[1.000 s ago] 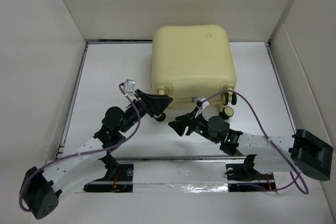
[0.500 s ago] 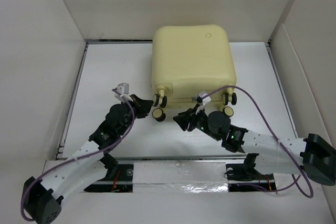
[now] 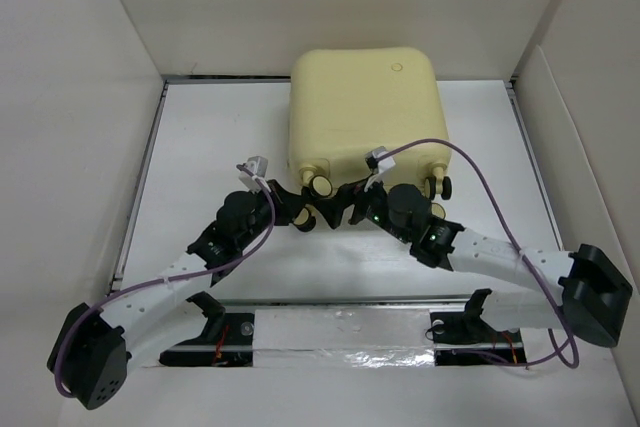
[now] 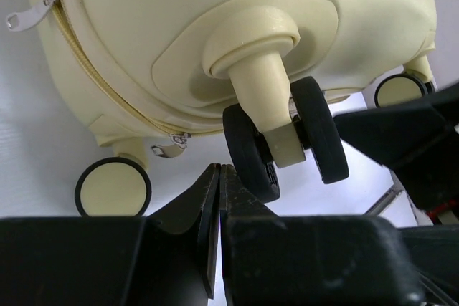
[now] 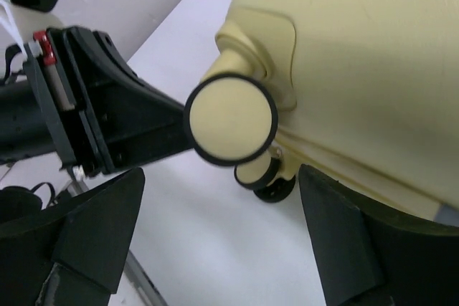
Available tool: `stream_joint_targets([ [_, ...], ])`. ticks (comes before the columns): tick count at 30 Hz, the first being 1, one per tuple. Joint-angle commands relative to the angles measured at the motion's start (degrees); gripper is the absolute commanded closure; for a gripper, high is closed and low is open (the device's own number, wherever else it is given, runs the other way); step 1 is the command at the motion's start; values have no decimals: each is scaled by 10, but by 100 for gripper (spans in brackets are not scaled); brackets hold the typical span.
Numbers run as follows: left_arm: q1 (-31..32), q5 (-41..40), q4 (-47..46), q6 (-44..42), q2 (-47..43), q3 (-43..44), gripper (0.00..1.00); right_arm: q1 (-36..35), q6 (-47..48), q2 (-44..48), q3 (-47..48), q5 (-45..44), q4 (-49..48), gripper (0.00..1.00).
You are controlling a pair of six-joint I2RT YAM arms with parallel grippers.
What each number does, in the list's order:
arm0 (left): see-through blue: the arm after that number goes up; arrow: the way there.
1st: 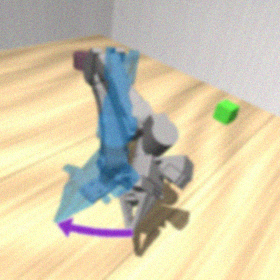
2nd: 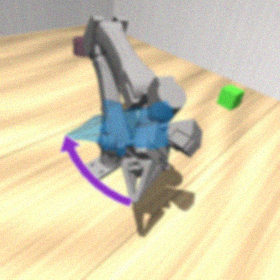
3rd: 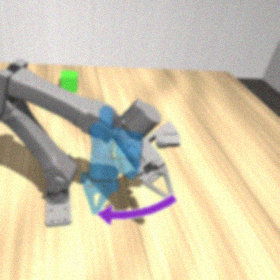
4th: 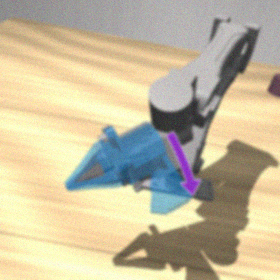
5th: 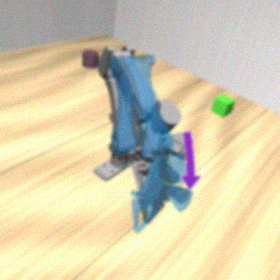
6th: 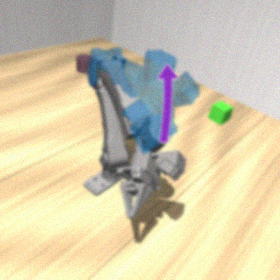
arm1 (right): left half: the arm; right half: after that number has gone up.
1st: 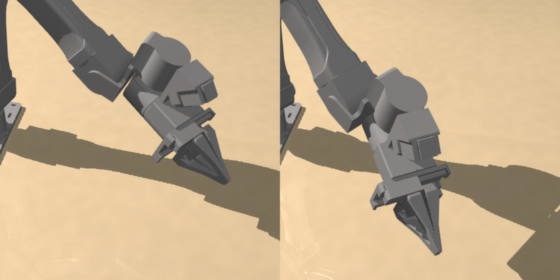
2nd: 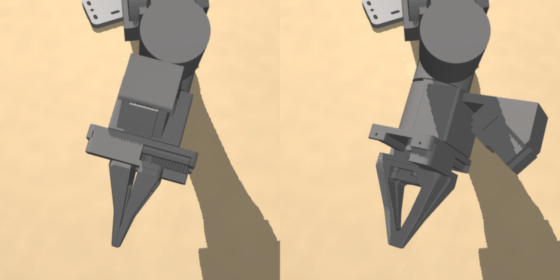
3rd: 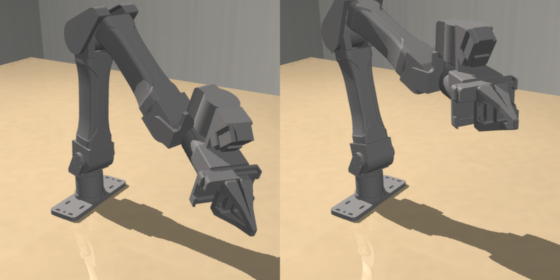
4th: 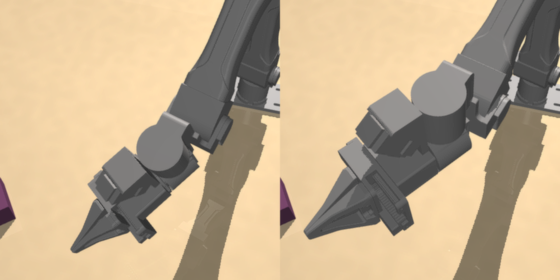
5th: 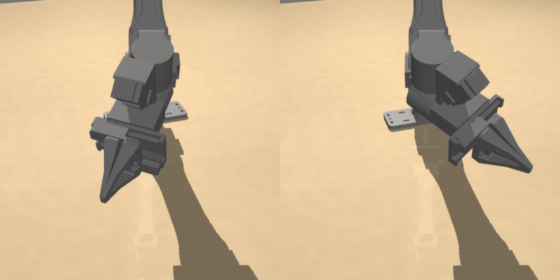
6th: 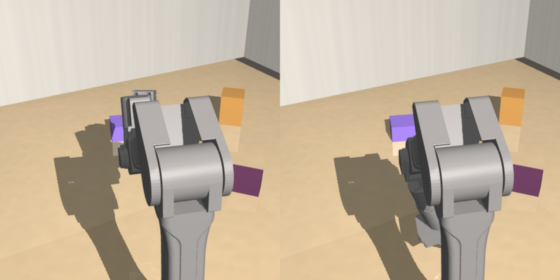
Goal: Pack the luggage
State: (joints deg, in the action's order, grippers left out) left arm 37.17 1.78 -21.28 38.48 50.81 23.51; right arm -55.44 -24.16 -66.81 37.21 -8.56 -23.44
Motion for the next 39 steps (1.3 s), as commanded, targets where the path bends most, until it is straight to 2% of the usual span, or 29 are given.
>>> stream_joint_targets([
  [1,2,55,-111,5,-4,-8,100,13,8,-38,49,31,-6,3],
  [7,2,75,-136,6,7,-14,100,18,-4,-90,83,65,-28,0],
  [15,2,94,-164,11,7,-30,100,18,-30,-140,108,30,-67,0],
  [26,2,90,-152,2,0,-31,100,24,-77,-181,140,-23,-90,3],
  [29,2,89,-148,1,-4,-34,100,24,-86,-178,139,-46,-87,17],
  [30,2,83,-143,1,-11,-35,100,24,-88,-177,138,-51,-93,37],
  [31,2,80,-139,-2,-14,-36,100,24,-88,-176,135,-52,-95,49],
  [33,2,67,-122,-5,-28,-39,100,24,-87,-174,131,-54,-97,68],
  [36,2,31,-78,-9,-53,-44,100,24,-81,-171,133,-45,-90,84],
  [38,2,7,-55,-15,-67,-57,98,24,-74,-168,138,-41,-85,87],
  [39,2,-4,-50,-20,-75,-64,94,24,-63,-164,140,-38,-74,90],
])
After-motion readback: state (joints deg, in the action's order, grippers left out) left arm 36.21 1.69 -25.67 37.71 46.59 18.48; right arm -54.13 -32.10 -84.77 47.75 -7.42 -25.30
